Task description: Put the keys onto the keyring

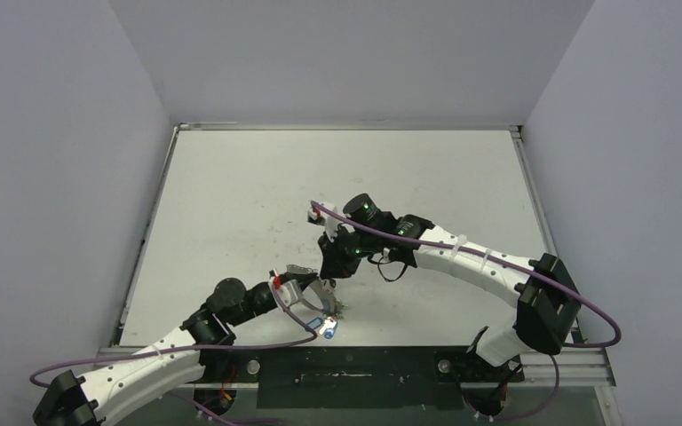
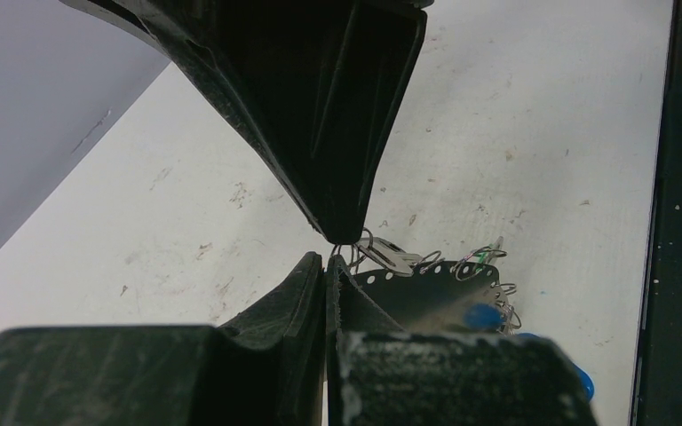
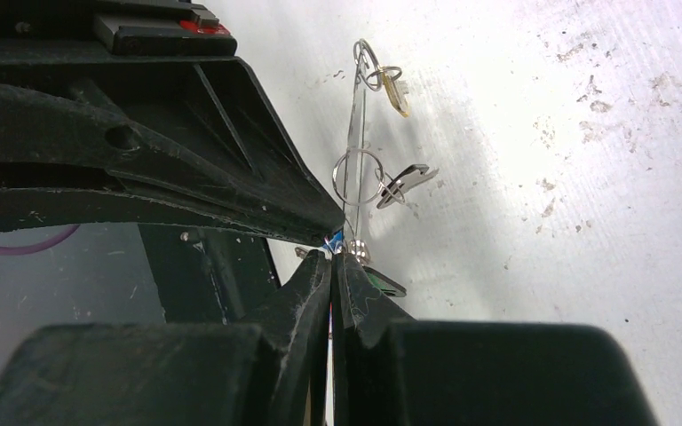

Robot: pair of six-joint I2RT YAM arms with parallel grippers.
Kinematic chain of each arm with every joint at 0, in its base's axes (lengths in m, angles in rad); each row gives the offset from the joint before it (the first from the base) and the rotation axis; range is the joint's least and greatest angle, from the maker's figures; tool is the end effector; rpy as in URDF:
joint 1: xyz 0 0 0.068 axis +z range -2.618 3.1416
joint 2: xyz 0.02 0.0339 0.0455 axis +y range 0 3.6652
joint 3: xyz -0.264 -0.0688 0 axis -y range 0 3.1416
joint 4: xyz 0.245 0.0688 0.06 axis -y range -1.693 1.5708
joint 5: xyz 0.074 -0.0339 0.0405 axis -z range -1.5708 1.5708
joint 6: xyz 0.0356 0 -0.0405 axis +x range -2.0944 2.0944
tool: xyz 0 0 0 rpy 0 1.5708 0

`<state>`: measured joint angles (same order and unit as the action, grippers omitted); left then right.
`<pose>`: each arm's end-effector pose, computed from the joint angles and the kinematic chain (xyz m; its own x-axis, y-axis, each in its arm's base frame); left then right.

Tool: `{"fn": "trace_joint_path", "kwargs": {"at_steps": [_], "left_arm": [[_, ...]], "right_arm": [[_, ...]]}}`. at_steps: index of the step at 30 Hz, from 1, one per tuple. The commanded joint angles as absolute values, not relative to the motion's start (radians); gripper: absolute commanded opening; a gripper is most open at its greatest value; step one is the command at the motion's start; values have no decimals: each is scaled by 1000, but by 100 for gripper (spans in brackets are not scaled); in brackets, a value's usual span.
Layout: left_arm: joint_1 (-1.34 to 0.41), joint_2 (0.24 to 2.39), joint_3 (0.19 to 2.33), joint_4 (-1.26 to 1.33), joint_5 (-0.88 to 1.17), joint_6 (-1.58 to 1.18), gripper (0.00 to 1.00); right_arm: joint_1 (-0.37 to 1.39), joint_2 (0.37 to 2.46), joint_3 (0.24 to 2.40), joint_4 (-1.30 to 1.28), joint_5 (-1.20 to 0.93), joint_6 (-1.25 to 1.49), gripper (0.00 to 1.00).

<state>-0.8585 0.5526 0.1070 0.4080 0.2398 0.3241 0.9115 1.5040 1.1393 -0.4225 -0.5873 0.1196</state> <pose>0.0921 -0.1196 0.1965 0.2602 0.1719 -0.9501 0.8518 0.4225 0.3098 0.1840 0.2696 0.2722 -0.5379 -0.5320 -0.6540 -0.8394 0.2661 0.4739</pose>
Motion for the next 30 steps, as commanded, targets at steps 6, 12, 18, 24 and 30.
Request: {"fn": "trace_joint_path", "kwargs": {"at_steps": [6,12,18,24,30], "left_arm": [[-864,534,112,488,254,314,0],[-864,531,111,486,253,314,0],[-864,527,109,489,251,314,0],[-864,525,106,499,261,316,0],[-864,523,102,530,288,318,0]], "right_arm": [[890,1499,1129,-390,-556,139,0],[881,1495,1109,-390,-554,136,0],[863,1452,1071,-346,-558,117,9],[826,1389,989,-214,-602,71,36],[812,1361,887,5,-760,8,46]]}}
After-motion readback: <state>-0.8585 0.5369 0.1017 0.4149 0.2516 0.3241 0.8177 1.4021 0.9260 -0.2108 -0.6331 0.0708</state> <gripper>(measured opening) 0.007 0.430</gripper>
